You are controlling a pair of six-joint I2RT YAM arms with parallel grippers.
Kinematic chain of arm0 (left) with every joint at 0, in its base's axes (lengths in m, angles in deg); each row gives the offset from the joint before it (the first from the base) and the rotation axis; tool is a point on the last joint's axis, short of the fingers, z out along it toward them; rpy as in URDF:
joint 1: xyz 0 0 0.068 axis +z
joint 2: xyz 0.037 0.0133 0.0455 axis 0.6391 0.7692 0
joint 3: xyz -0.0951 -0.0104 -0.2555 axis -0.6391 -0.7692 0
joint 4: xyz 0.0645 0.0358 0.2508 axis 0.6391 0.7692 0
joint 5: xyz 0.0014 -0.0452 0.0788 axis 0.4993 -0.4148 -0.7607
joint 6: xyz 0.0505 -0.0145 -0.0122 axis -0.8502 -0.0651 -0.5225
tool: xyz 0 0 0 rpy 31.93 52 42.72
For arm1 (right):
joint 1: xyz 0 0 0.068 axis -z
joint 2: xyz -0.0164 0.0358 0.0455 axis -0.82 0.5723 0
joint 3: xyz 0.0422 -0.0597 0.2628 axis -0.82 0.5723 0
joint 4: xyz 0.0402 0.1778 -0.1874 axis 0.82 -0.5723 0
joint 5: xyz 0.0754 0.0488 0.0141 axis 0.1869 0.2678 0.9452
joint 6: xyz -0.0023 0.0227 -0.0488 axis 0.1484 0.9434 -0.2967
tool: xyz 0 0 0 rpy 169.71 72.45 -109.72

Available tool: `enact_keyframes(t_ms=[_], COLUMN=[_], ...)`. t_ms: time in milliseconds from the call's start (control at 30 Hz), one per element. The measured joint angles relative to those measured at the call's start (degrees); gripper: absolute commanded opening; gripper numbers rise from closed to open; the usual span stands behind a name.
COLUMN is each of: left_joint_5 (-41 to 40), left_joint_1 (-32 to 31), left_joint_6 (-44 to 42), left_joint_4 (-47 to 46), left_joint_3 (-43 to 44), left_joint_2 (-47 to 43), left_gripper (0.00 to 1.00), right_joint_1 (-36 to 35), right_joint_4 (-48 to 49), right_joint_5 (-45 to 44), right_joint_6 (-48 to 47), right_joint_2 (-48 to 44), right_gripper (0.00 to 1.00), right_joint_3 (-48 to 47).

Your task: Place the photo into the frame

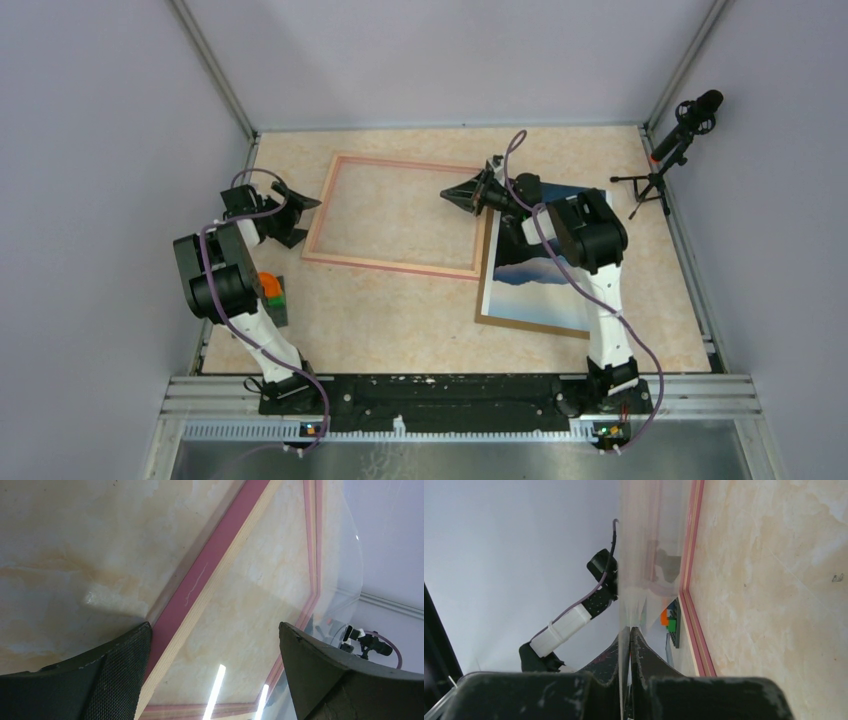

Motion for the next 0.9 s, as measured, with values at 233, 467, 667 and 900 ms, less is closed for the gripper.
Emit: enact_keyframes(t_ms=[233, 467, 667, 900], left_joint_5=[0.0, 0.0, 0.0, 0.0], left_joint_1=[0.0, 0.0, 0.0, 0.0], left_joint_6=[0.1, 0.0, 0.0, 0.0], left_joint_4=[0.0, 0.0, 0.0, 0.0], left_joint_3=[0.0, 0.0, 0.0, 0.0], left_joint_2=[0.0, 0.0, 0.0, 0.0], left_gripper=[0.99, 0.99, 0.99, 0.99], right_joint_1=[0.0, 0.0, 0.1, 0.8], right_joint_4=[-1.4, -11.0, -14.1, -14.4], right_joint_5=[0.2, 0.9, 0.9, 1.5], right_joint_6=[-2.6, -9.8, -12.3, -12.6], right_joint_2=[0.0, -0.3, -0.6, -0.9], right_gripper=[0.0, 0.0, 0.03, 0.16], right_joint_3=[0.1, -1.4, -1.4, -1.2])
